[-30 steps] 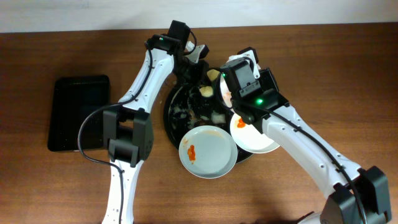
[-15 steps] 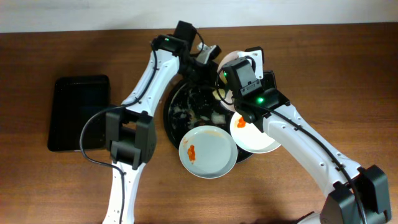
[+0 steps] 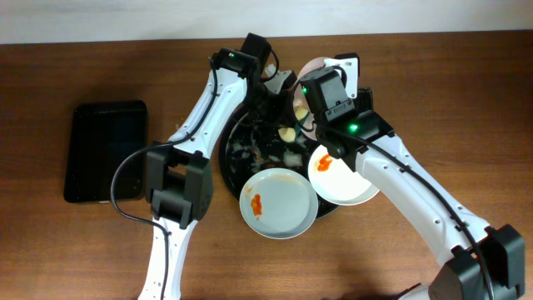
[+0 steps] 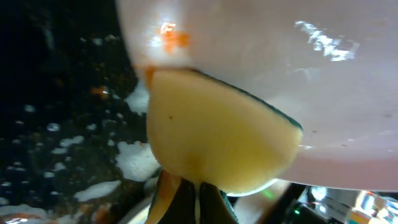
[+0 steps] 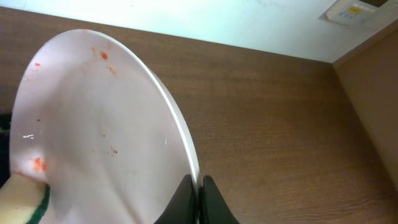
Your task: Clean dirty plates on tray and stack at the side
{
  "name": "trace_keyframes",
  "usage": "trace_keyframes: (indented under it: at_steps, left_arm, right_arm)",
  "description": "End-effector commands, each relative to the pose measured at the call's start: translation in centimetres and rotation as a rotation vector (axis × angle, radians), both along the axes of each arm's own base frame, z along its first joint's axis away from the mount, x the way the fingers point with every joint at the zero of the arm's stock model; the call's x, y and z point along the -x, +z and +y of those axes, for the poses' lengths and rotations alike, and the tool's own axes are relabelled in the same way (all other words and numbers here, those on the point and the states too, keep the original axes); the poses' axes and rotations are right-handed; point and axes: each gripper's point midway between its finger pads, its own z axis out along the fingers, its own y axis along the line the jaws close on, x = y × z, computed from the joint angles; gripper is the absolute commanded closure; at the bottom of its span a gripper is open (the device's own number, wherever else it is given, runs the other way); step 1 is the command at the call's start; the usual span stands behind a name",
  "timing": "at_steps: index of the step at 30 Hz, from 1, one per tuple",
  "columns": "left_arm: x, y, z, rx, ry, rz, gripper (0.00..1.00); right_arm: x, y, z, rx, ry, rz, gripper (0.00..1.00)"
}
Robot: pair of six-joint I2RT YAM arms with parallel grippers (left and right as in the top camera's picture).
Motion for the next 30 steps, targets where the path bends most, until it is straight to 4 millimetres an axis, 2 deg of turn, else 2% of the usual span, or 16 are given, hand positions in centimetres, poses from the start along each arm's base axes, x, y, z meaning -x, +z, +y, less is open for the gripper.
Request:
trace_keyframes:
  at_steps: [1,5,10,16,19,22,26,30]
  left_arm:
    - [-1.5,1.2,1.9,-0.116,0.037,-0.115,1.00]
    - [-1.8,1.1,2.2,-0.132,0.050,-0.117,1.00]
    - [-2.2,1.5,2.9,-0.129,0.076,-0.118,1.00]
    - [-2.7,4.2,3.2,-0.086,0.093,-0.171,1.00]
    - [-2.8,4.8,3.0,-0.074,0.093,-0.186,1.00]
    - [-1.7,5.4,1.5,-0.011,0.057,-0.156,1.00]
    - [0.1,5.2,-0.5,-0.016,0.007,-0.138,1.00]
    - [1.0,4.2,-0.5,-0.110,-0.005,-0.144,1.00]
  right_arm:
    - [0.0,1.8,1.0,-0.024,0.009,-0.045,0.96]
    - [0.1,1.7,1.2,-0.005,0.025,-0.032,0.96]
    - [0.6,1.5,0.6,0.035,0.010,-0.007,0.96]
    - [0.7,1.4,0.5,0.052,0.021,0.003,0.96]
    - [0.8,1.3,0.5,0.055,0.021,0.009,0.96]
    - [0.7,1.3,0.5,0.054,0.021,0.008,0.96]
    - [0.7,1.4,0.5,0.053,0.020,0.005,0.96]
    - [0.6,1.5,0.6,0.048,0.020,-0.002,0.96]
